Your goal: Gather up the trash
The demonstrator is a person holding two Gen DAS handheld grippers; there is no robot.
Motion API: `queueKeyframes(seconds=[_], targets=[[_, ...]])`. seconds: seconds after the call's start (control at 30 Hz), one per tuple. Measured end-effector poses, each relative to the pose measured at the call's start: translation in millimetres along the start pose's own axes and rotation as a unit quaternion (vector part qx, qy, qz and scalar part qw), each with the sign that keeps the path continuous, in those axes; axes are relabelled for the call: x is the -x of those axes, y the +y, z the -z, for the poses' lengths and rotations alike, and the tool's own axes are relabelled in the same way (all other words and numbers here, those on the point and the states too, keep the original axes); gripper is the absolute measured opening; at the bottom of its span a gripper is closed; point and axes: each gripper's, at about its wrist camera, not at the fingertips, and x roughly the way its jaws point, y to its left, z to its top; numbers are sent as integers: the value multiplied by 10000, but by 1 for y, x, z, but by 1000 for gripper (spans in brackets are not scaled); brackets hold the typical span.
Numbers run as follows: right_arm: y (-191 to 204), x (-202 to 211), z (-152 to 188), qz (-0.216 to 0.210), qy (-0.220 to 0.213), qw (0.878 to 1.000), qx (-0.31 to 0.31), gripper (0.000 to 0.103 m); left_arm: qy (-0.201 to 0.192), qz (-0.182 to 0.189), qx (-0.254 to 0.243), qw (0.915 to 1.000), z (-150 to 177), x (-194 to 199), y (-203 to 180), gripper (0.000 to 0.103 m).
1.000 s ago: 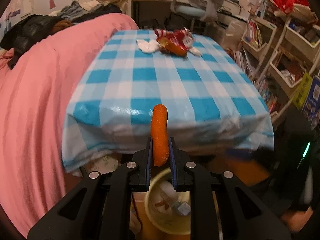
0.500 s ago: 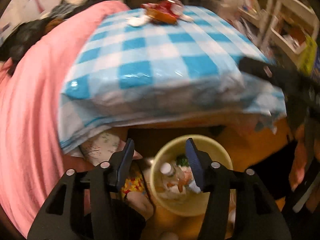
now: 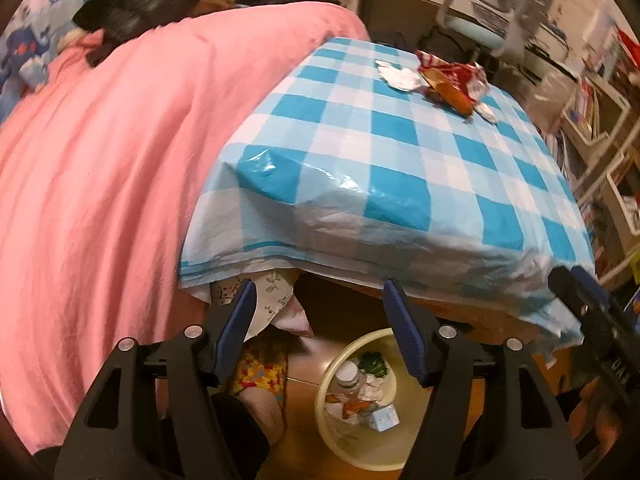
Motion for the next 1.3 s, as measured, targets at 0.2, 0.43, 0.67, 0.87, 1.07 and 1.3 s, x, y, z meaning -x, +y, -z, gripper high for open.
queueKeyframes(seconds=[0.2, 0.43, 0.67, 0.87, 1.07, 1.3], targets=[[9, 1, 1, 31, -62, 9997, 228, 78, -57, 36, 76, 9999, -1, 1, 2, 63], [15, 2, 1, 47, -106, 9992, 380, 78, -69, 44, 93, 9999, -1, 2, 2, 63], [23, 3, 2, 67, -174, 9982, 575, 78, -117, 48, 93, 9999, -2, 4, 2, 64], [28, 4, 2, 66, -218, 9972, 714, 78, -196, 77, 107, 9997, -4, 8, 2, 64], [27, 10, -18, -8, -202, 9983, 546, 78, -296, 230, 100, 9992, -21, 13, 0, 64], [21, -11, -86, -38, -320, 9963, 795, 76, -457, 144, -127, 9988, -71, -3, -19, 64]])
